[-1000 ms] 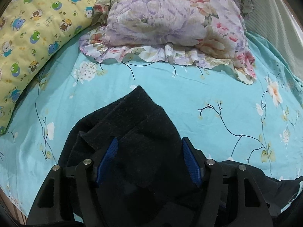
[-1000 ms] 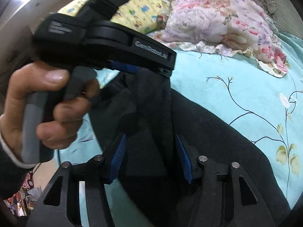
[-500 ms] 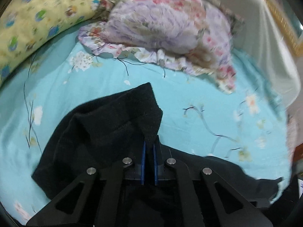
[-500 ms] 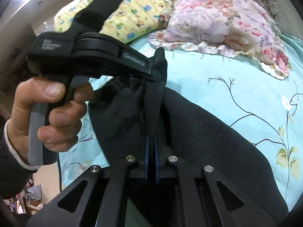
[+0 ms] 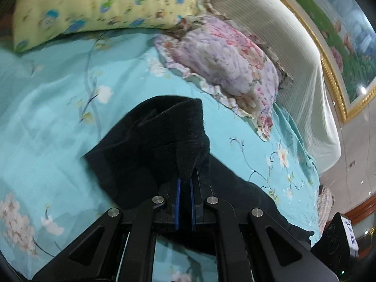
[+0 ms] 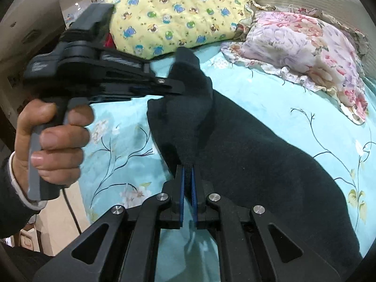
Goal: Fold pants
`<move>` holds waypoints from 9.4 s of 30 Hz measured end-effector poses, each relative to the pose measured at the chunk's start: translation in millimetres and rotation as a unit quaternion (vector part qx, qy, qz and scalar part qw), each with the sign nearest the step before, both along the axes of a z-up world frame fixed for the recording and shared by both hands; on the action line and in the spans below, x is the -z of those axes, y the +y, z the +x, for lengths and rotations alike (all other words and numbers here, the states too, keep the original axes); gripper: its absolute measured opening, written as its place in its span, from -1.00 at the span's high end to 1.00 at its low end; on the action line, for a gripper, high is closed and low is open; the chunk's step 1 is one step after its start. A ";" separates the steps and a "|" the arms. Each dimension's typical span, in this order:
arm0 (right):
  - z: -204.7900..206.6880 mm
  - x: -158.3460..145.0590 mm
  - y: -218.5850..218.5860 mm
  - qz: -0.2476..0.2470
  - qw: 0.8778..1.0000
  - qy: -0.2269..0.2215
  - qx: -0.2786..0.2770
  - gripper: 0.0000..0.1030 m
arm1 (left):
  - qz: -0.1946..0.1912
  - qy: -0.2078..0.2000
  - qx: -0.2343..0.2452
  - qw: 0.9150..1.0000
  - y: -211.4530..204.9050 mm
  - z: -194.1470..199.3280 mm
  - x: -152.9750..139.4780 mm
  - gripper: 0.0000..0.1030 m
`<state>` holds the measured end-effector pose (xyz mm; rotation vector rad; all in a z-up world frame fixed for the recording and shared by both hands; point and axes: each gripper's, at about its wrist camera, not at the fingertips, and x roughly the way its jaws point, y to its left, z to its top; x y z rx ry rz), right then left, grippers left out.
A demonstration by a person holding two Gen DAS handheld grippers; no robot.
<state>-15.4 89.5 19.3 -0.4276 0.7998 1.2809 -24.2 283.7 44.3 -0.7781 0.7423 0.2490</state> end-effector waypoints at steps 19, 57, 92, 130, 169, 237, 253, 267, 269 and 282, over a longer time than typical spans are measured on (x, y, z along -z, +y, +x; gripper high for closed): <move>-6.4 16.2 17.6 -0.041 0.999 -0.003 0.009 0.82 | -0.026 0.013 -0.018 0.999 20.5 -36.7 39.2 0.87; 133.3 -13.5 -61.8 0.032 0.971 0.104 0.212 0.14 | -0.011 0.055 -0.043 0.997 45.5 -26.2 36.5 -0.11; 146.8 16.4 1.9 -0.065 0.988 -0.002 0.143 0.76 | 0.026 -0.003 -0.019 0.999 53.6 -18.5 31.5 0.63; 69.5 4.9 -255.8 0.084 0.909 0.112 0.392 0.26 | 0.102 0.017 0.182 0.978 -150.6 47.7 -22.3 -0.31; 86.6 36.0 -422.6 0.203 0.773 0.167 0.577 -0.03 | 0.185 0.069 0.463 0.864 -385.8 169.6 11.2 -0.46; 69.3 -22.7 -299.3 0.271 0.885 0.160 0.344 0.77 | 0.021 -0.048 0.509 0.859 -316.2 151.7 -38.1 0.80; 78.1 20.0 -220.9 0.174 0.919 0.178 0.306 0.71 | -0.015 0.002 0.441 0.897 -237.0 142.6 33.0 0.79; 78.4 34.1 -201.1 0.132 0.931 0.184 0.285 0.26 | -0.036 0.031 0.390 0.920 -206.1 125.9 54.2 0.82; 74.1 33.0 -196.7 0.128 0.936 0.178 0.276 0.19 | -0.028 0.034 0.379 0.924 -201.8 120.5 53.0 0.82; 62.3 23.0 -185.1 0.123 0.943 0.178 0.253 0.19 | -0.027 0.033 0.296 0.954 -156.5 85.2 39.4 0.54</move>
